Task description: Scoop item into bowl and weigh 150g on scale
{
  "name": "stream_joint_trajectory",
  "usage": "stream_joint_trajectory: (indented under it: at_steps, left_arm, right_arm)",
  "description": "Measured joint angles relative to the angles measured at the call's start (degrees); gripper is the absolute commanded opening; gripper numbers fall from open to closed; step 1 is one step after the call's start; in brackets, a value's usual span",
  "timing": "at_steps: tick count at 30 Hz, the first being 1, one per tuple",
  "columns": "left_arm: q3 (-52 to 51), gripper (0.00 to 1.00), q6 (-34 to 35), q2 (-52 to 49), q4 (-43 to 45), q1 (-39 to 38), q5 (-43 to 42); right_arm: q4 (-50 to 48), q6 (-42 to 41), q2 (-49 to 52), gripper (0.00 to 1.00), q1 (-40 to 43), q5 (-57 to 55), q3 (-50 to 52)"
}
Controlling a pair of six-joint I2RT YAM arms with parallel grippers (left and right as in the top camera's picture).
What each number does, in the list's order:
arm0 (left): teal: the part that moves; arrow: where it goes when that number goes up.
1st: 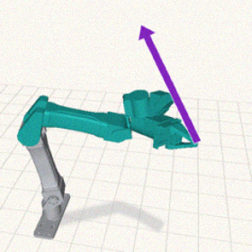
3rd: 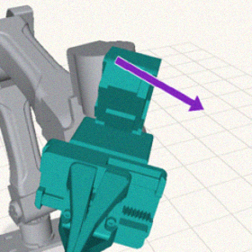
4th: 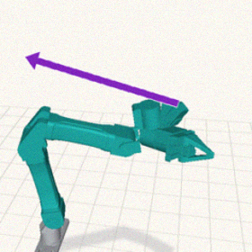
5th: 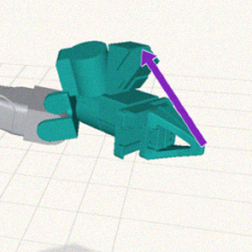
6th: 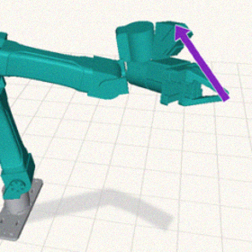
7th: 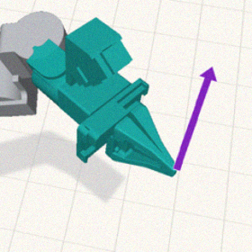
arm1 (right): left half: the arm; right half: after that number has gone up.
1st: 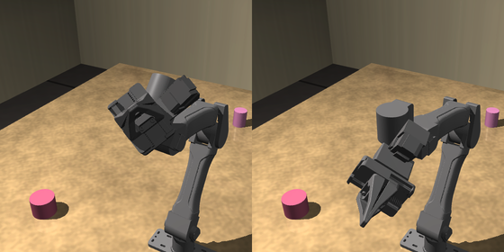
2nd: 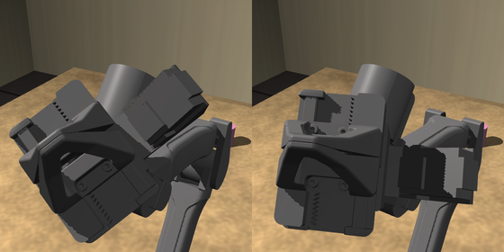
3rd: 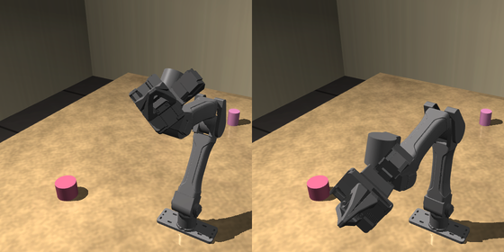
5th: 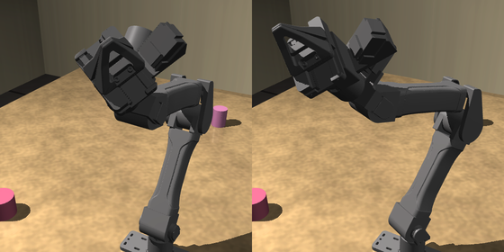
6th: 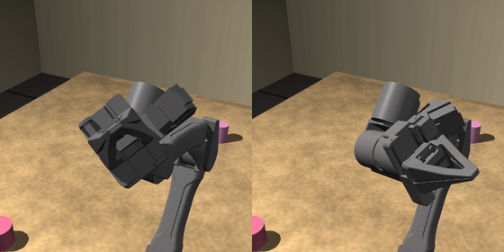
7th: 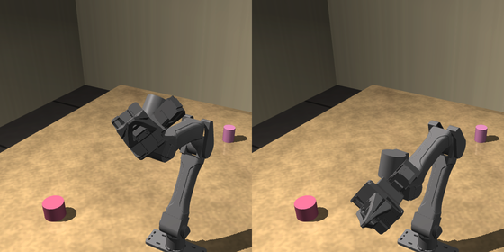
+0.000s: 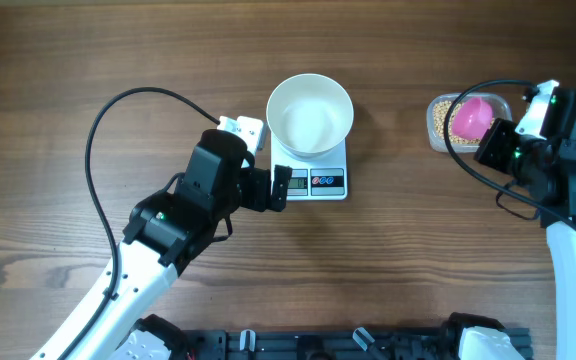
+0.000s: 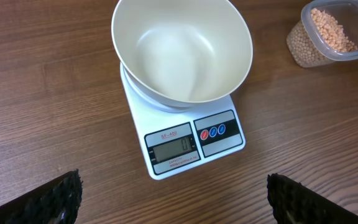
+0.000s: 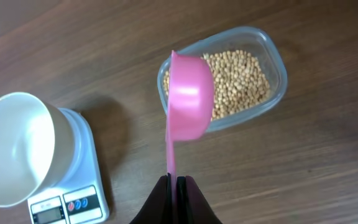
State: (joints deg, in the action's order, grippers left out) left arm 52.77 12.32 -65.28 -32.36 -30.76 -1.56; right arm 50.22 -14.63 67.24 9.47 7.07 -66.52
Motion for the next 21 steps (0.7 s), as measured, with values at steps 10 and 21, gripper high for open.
stream_joint_trajectory:
  at_steps: [10,21]
  left_arm:
    - [0.0,1.0,0.0,0.0,-0.02,0.0,0.0]
    - [0.0,1.0,0.0,0.0,-0.02,0.0,0.0]
  right_arm:
    - [-3.06,3.06,-1.75,0.04,0.0,0.17,0.0]
    - [-1.62,4.46,-2.6,0.04,0.0,0.2,0.0]
